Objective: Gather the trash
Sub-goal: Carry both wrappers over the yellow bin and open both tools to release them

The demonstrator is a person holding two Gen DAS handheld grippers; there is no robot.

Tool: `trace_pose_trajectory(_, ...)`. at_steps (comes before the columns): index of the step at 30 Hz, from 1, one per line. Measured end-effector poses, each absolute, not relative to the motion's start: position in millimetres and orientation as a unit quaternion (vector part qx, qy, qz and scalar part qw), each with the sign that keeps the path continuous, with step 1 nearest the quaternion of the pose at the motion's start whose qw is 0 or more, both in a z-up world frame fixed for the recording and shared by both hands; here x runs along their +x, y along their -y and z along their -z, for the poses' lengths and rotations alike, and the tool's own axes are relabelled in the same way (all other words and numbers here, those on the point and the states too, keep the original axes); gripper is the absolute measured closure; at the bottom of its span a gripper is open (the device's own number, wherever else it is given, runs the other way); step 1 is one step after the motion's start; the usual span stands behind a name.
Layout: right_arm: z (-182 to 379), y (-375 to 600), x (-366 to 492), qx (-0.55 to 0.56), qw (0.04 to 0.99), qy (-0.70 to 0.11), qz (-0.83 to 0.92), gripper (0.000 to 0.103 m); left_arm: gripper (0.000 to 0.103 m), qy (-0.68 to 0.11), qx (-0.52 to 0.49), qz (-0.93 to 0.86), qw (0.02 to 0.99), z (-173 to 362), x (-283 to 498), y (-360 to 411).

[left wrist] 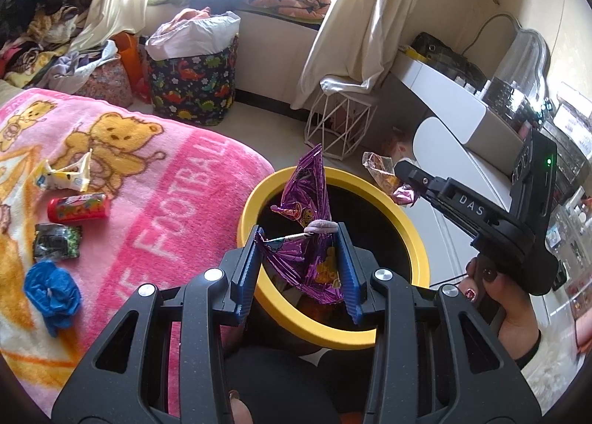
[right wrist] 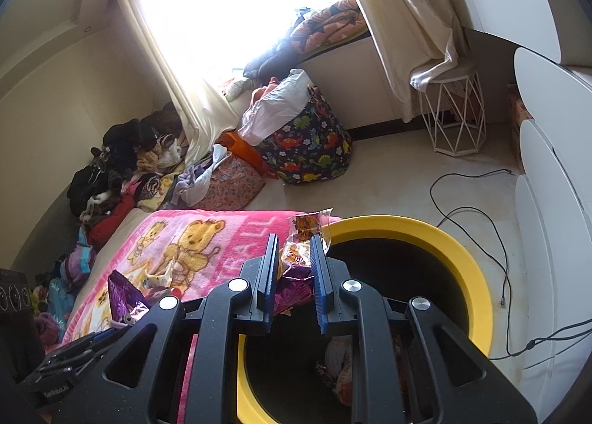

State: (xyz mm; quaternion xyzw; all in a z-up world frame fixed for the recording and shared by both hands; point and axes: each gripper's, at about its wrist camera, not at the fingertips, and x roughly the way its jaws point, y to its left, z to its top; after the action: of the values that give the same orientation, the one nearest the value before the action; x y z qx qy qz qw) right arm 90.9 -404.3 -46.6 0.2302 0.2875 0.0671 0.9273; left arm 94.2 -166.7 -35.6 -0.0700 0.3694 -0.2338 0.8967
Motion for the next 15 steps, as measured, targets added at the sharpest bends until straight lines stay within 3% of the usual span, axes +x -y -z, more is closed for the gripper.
trace_pose_trajectory(15,59,425,86,0.25,0.921,-0.296,-0.038,0.086,0.072,-0.391,-0.051,0.254,0.883,53,106,197)
